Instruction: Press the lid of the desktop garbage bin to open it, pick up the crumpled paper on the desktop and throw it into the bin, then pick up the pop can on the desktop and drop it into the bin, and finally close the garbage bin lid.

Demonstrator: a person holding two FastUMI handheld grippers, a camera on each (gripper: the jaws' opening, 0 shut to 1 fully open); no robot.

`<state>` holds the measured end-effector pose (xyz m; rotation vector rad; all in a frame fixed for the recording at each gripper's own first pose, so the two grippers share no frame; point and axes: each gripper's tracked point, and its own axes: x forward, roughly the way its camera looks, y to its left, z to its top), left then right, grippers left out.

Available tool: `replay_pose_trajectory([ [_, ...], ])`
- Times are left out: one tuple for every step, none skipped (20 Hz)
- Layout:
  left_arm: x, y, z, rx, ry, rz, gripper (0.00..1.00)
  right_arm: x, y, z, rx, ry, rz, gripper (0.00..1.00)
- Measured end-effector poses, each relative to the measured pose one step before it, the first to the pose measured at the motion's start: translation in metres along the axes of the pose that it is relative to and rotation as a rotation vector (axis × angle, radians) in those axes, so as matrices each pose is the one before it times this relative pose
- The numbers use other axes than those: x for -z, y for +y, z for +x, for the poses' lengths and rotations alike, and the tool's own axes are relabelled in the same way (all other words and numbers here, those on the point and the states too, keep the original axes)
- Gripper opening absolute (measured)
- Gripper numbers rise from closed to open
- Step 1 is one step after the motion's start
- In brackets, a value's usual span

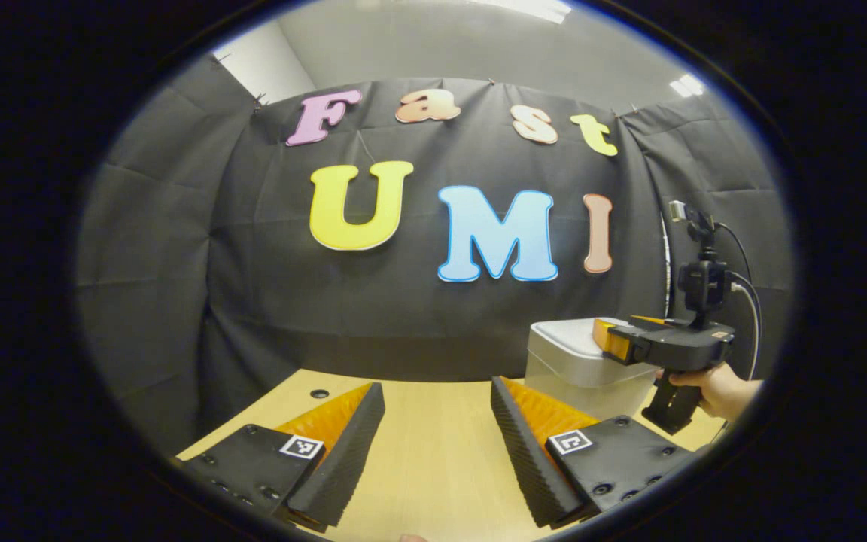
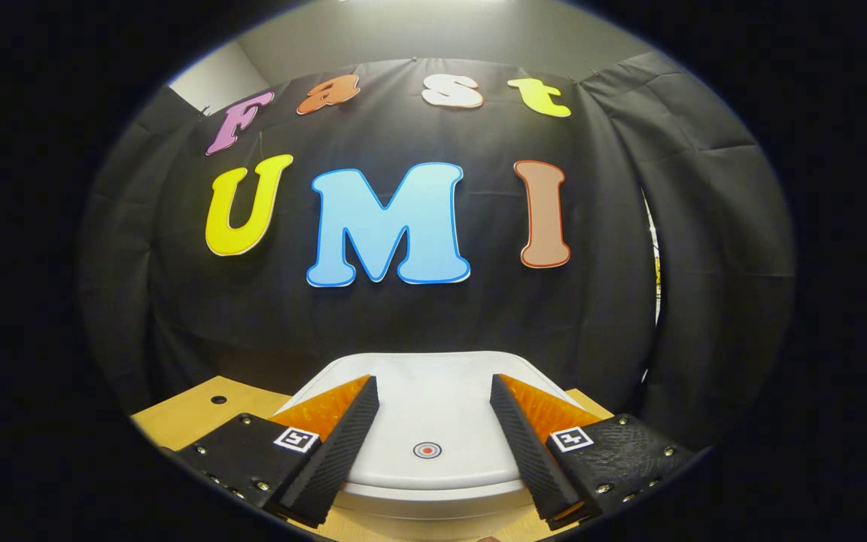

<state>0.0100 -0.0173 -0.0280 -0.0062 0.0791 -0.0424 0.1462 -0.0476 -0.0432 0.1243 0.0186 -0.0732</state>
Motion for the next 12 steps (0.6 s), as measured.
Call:
replay_pose_trajectory([
  [-0.00062, 0.00021, -0.00390, -0.01552, -0.00240, -0.00490, 0.95, 0.00056, -0.00001, -0.00461, -0.00300, 0.02269, -0.00119, 0.96],
  [-0.00216, 0.00032, -0.00384, -0.01819, -0.00080, -0.00774, 0.95, 0.00041, 0.00021, -0.00586, -0.00560, 0.02236, 0.00077, 0.96],
  [-0.00051, 0.00158, -0.00492, -0.01982, -0.00226, -0.00692, 0.95, 0.00037, 0.00026, -0.00732, -0.01268, 0.02062, -0.00056, 0.96],
  [-0.00069, 0.00040, -0.00424, -0.02267, -0.00240, -0.00284, 0.93, 0.00013, 0.00076, -0.00720, -0.01677, 0.01366, -0.00133, 0.96],
  [-0.00024, 0.00026, -0.00379, -0.02227, -0.00259, 0.00257, 0.95, 0.00047, -0.00086, -0.00715, -0.01456, 0.01012, -0.00332, 0.96],
  [0.00007, -0.00048, -0.00435, -0.02017, -0.00029, 0.00855, 0.93, 0.00001, -0.00136, -0.00746, -0.00855, 0.00455, -0.00551, 0.96],
  [0.00303, -0.00148, -0.00267, -0.01757, 0.00227, 0.01251, 0.95, 0.00175, -0.00118, -0.00845, -0.00964, 0.00431, -0.00939, 0.96],
  [0.00167, -0.00223, -0.00290, -0.01358, 0.00287, 0.01297, 0.96, 0.00094, 0.00024, -0.00946, -0.01079, -0.00231, -0.00981, 0.96],
  [0.00120, -0.00376, -0.00325, -0.00810, 0.00121, 0.00987, 0.96, 0.00152, 0.00250, -0.01010, -0.01651, -0.00269, -0.01438, 0.96],
  [0.00160, -0.00387, -0.00293, -0.00189, 0.00163, 0.00587, 0.96, 0.00137, 0.00348, -0.01066, -0.01775, -0.00734, -0.02103, 0.96],
  [0.00138, -0.00442, -0.00168, 0.00187, 0.00128, 0.00159, 0.96, -0.00045, 0.00333, -0.01036, -0.01632, -0.01003, -0.02694, 0.96],
  [0.00270, -0.00430, -0.00073, 0.00253, 0.00583, -0.00187, 0.96, -0.00065, 0.00377, -0.01049, -0.01194, -0.00784, -0.02367, 0.96],
])
